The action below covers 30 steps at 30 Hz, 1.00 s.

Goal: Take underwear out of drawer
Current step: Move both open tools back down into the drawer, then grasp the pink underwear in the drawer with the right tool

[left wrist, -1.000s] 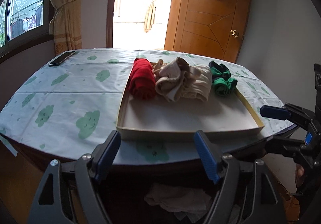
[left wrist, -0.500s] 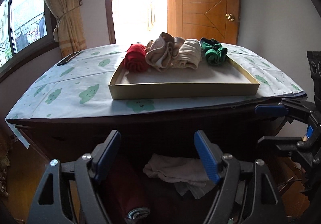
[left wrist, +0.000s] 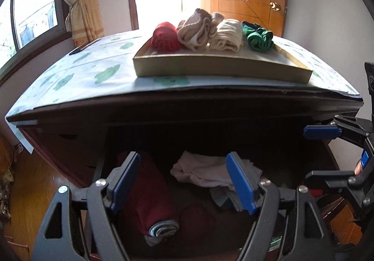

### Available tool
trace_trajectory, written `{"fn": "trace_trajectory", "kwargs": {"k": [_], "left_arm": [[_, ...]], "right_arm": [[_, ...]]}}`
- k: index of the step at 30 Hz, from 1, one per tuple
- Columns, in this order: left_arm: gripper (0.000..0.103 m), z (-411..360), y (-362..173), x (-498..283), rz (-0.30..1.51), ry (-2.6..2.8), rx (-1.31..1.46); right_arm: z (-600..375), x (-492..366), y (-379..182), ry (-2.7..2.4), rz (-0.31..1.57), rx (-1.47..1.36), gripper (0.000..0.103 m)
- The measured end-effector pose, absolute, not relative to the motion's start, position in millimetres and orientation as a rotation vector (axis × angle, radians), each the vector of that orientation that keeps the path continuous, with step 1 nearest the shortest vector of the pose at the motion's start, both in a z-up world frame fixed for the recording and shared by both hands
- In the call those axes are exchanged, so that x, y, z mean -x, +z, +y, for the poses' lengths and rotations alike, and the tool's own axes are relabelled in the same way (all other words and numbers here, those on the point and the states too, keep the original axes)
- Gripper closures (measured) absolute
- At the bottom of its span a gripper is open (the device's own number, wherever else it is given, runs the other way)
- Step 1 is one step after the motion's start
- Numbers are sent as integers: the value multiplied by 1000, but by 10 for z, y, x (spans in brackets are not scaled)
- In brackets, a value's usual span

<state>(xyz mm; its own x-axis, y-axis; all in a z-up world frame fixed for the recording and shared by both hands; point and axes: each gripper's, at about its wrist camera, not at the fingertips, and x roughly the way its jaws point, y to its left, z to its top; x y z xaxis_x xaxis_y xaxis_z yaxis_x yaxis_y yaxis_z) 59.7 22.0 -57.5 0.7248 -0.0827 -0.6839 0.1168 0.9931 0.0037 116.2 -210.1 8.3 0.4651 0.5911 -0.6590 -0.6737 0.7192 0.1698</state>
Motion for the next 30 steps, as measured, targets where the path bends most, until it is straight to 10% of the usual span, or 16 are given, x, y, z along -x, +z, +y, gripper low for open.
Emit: {"fn": "trace_trajectory", "kwargs": {"k": [30], "left_arm": [[12,983,-782,-450,776,10,114]], "right_arm": [[-1006,-1716,-590,760,956,546,25]]}}
